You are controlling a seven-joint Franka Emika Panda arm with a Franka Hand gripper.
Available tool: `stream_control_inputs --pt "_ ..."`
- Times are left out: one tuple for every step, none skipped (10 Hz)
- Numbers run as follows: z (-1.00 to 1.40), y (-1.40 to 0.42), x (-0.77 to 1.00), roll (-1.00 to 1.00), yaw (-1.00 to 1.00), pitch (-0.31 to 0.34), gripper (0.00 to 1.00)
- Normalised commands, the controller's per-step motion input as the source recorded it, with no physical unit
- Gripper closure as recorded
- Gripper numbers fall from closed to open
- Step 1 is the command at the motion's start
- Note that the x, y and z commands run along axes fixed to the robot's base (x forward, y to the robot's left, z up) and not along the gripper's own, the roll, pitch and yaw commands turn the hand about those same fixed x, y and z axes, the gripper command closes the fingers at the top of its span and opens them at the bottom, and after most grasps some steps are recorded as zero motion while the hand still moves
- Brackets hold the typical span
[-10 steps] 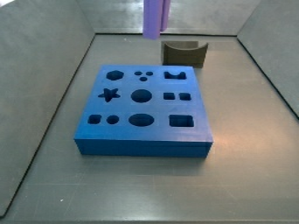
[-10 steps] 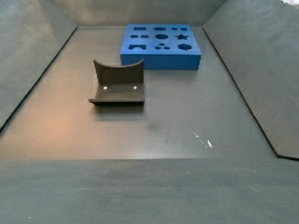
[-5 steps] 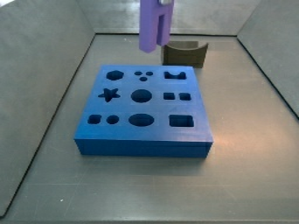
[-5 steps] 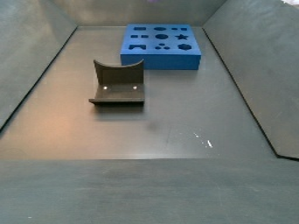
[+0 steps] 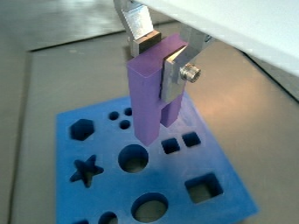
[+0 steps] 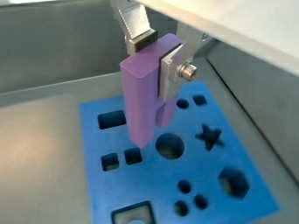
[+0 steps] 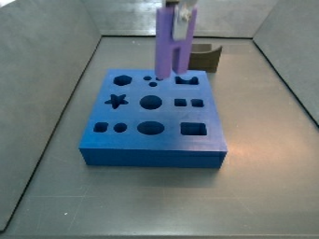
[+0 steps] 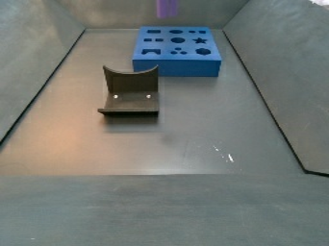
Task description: Insert the double-square object.
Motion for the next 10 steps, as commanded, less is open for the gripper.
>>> stream_control_inputs --pt "-0.44 0.01 0.13 -0.04 -1.0 0.0 1.0" --pt "-0.44 0.01 0.13 -0.04 -1.0 0.0 1.0" --pt "-0.43 0.0 0.19 -0.04 -0.95 0.0 1.0" --pt "-0.48 0.0 0.51 0.0 -0.53 0.106 1.0" --pt "-0.45 0.0 0.44 0.0 -0.55 0.126 1.0" --pt "-0.37 0.0 0.34 -0.02 -0.67 0.107 1.0" --pt "-0.34 0.0 0.29 -0.04 -0.72 0.094 1.0" --pt "-0.29 0.0 0.23 -0.07 -0.76 0.097 1.0" --pt "-0.14 0.02 0.2 -0.03 -0.39 0.1 1.0" --pt "-0.04 0.09 0.03 0.0 -0.26 0.099 1.0"
